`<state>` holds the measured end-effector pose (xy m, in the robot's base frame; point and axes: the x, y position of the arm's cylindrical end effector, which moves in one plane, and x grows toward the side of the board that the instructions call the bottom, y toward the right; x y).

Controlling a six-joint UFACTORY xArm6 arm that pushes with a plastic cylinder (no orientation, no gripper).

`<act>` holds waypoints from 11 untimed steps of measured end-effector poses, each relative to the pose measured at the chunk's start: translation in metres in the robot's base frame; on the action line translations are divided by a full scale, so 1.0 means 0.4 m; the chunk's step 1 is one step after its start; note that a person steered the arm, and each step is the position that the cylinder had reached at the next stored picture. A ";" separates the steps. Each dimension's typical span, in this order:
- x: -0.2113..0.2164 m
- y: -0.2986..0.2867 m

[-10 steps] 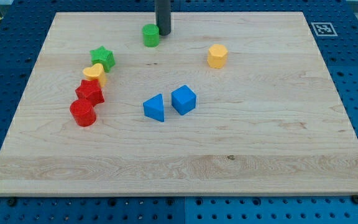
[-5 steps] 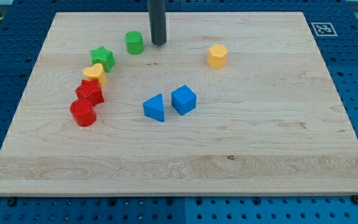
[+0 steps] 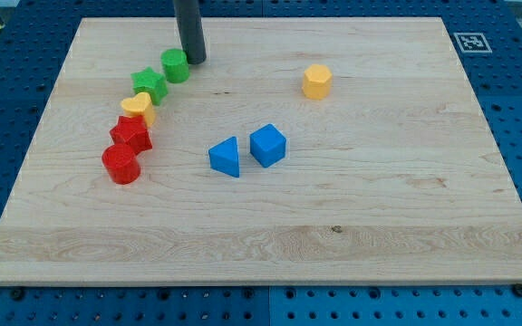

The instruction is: Move the green circle top left to the green star

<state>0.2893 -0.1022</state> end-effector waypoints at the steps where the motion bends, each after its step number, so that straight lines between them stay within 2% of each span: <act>1: 0.009 0.053; 8: 0.049 0.035; 11: 0.049 -0.053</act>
